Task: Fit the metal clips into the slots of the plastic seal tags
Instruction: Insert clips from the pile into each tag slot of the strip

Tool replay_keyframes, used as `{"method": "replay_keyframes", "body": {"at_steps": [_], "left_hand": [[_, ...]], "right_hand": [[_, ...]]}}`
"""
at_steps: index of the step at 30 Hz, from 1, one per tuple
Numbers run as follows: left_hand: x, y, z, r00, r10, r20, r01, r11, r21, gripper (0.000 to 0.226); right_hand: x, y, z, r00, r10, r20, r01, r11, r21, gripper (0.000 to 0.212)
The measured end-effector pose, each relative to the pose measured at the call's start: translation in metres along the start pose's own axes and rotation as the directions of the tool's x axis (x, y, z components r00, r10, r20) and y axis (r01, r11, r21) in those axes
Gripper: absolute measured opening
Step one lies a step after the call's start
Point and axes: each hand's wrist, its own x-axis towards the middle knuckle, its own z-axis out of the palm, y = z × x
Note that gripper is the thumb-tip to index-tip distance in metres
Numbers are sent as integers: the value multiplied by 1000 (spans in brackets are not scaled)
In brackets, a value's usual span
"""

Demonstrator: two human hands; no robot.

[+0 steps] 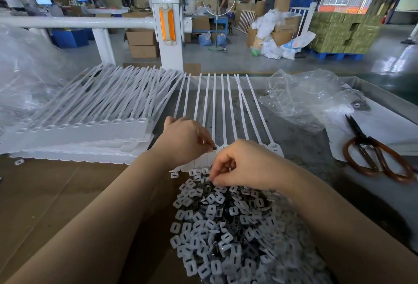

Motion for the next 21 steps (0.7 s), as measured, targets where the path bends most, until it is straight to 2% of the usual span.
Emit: {"method": "replay_keyframes", "body": {"at_steps": [3, 11, 17, 21], "left_hand": [[1, -1, 0, 1000, -6, 8, 6, 1000, -13, 9], [3, -1, 1, 1000, -2, 28, 3, 1000, -31, 10], [3, 0, 0, 999, -9, 37, 10, 999, -36, 11], [3, 0, 0, 999, -8, 49, 9, 999, -34, 12]], "right_hand": [[-2, 0, -4, 997, 2, 80, -2, 1000, 5, 6], [-3, 3, -11, 984, -15, 176, 13, 1000, 9, 14], [-1, 5, -7, 993, -12, 119, 11, 1000, 4, 3], [0, 5, -7, 998, -15, 68, 12, 999, 39, 6]]}}
